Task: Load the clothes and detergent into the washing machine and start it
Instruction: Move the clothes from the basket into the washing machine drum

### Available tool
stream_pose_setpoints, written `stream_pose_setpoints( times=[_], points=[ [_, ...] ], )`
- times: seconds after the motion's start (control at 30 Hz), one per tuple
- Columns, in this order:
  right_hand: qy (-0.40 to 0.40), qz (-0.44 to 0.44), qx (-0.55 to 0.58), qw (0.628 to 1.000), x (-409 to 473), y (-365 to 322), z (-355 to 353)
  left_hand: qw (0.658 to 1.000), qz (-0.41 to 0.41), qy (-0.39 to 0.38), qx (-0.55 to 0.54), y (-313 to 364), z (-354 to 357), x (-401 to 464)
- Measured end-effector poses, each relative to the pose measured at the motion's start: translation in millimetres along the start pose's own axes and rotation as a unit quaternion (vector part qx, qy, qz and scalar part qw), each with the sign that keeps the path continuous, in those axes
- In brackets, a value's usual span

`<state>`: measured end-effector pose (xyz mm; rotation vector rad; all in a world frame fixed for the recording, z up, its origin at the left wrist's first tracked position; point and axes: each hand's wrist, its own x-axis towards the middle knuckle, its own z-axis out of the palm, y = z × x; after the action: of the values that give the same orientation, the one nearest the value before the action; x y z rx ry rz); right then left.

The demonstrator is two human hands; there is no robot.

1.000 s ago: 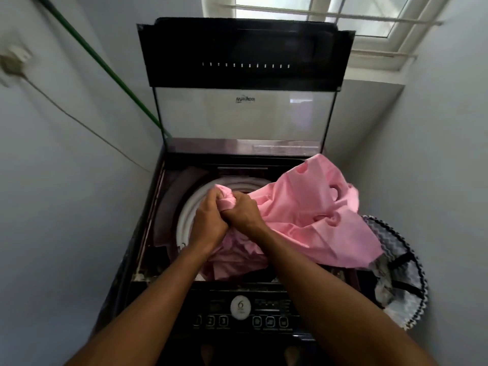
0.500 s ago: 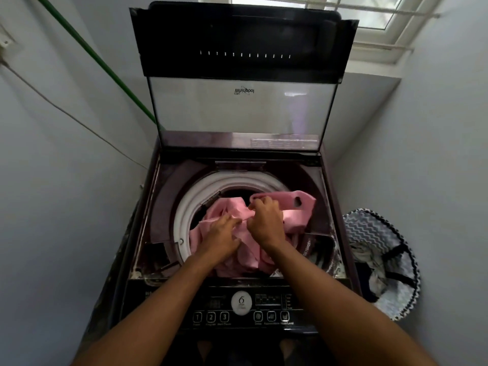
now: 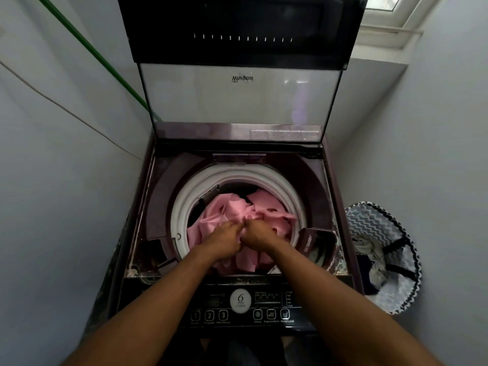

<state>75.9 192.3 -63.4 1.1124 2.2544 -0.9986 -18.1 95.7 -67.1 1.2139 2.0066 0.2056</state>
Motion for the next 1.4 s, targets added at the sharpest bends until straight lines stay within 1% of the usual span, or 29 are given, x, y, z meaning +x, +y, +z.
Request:
stream_pose_setpoints(
  times=[0.07,0.1,0.17,0.23,0.3,0.5,0.6,0.7,0.77,0.83,0.93,1.03,1.17,1.3,1.4],
  points=[
    [-0.054,0.001,-0.020,0.998,4,5,7,0.999,-0.001,-0.038,-0.010,0,1,1],
    [-0.055,0.001,-0.030,0.998,6,8,9,0.999,0.003,-0.036,-0.016,1,1,1],
    [-0.017,-0.009,-0.037,0.999,5,10,4,0.999,0.016,0.000,-0.027,5,-2,4],
    [0.045,-0.020,-0.022,0.999,1,11,-8,0.997,0.017,0.053,-0.051,15,-9,8],
    [0.099,-0.033,-0.005,0.995,-7,8,-25,0.993,0.033,0.088,-0.068,27,-17,12],
    [0.204,-0.026,-0.010,0.978,-21,17,-68,0.989,0.063,0.114,-0.072,52,-27,23],
    [0.264,-0.026,0.005,0.964,-29,30,-85,0.982,0.080,0.153,-0.081,75,-27,30],
    [0.337,-0.022,0.034,0.941,-38,55,-99,0.973,0.112,0.180,-0.096,112,-24,41],
    [0.385,-0.021,0.067,0.920,-45,75,-109,0.965,0.146,0.191,-0.105,137,-20,46],
    [0.414,-0.011,0.104,0.904,-54,99,-119,0.959,0.186,0.190,-0.098,164,-14,50],
    [0.423,0.029,0.138,0.895,-66,142,-129,0.952,0.234,0.179,-0.078,202,-1,59],
    [0.418,0.083,0.167,0.889,-76,192,-130,0.939,0.295,0.172,-0.033,237,18,70],
    [0.391,0.166,0.200,0.883,-81,256,-117,0.924,0.352,0.148,0.027,275,44,85],
    [0.359,0.229,0.229,0.875,-83,315,-100,0.942,0.330,0.047,0.029,310,77,105],
    [0.319,0.270,0.257,0.871,-77,354,-89,0.958,0.286,0.011,0.026,328,105,129]
  ],
)
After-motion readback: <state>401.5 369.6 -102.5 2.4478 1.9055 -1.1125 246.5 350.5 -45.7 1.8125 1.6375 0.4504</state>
